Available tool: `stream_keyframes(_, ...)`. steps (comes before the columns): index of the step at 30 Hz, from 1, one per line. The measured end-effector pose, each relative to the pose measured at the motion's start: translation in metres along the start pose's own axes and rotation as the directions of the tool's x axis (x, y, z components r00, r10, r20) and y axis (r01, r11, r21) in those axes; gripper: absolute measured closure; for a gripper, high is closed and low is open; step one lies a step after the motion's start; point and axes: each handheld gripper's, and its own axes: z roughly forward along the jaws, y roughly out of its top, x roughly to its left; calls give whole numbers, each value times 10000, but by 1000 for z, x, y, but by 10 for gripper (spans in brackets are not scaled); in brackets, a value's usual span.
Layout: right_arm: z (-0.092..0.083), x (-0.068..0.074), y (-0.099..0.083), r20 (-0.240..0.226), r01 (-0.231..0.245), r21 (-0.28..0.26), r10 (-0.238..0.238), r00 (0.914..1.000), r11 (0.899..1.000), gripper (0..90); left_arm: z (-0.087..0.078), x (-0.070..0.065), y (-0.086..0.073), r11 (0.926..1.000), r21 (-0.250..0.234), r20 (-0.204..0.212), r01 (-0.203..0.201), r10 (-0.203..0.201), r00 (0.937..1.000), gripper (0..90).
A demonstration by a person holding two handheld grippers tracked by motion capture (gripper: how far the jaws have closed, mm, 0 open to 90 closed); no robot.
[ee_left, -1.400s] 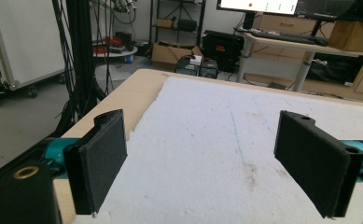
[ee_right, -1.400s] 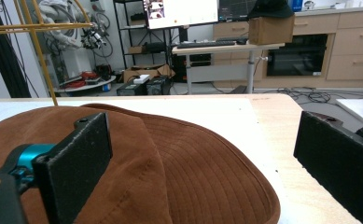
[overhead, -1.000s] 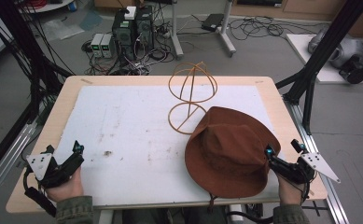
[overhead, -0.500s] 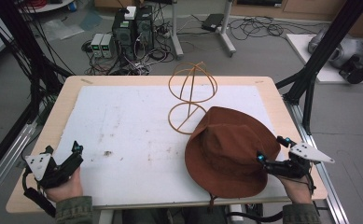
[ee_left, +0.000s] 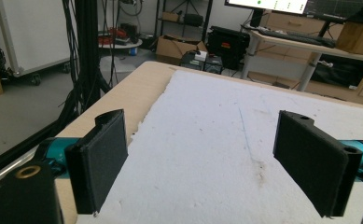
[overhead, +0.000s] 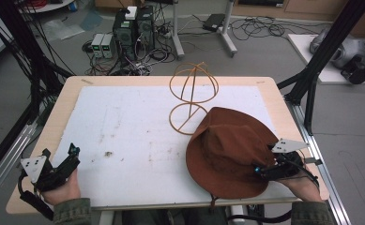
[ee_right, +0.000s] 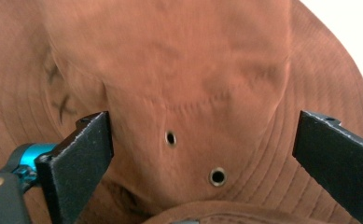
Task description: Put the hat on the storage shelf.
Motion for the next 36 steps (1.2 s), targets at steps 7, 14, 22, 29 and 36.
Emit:
stream_keyframes(7, 15, -7, 3, -820, -863, 1017, 948, 9921, 9911, 207, 1, -3, -1, 10000, 68, 119, -59, 58, 9999, 183)
stream_keyframes(14, 18, -5, 4, -1560, -975, 1132, 1146, 9811, 9888, 707, 2, -2, -1, 9999, 113, 137, 55, -56, 9999, 184)
stream_keyframes(22, 14, 3, 4, -1282, -1707, 1007, 1829, 9747, 9802, 869, 3, -3, -2, 9998, 128, 292, 162, -166, 9994, 188)
stream_keyframes(29, 2, 8, 1, -865, -1985, 181, 1993, 9761, 9799, 880, 4, -3, -3, 9996, 107, 350, 253, -256, 9991, 188)
stream_keyframes(36, -23, 7, 0, -430, -2536, -807, 2509, 9671, 9639, 880, 4, -1, -2, 9992, 49, 338, 394, -395, 9986, 188)
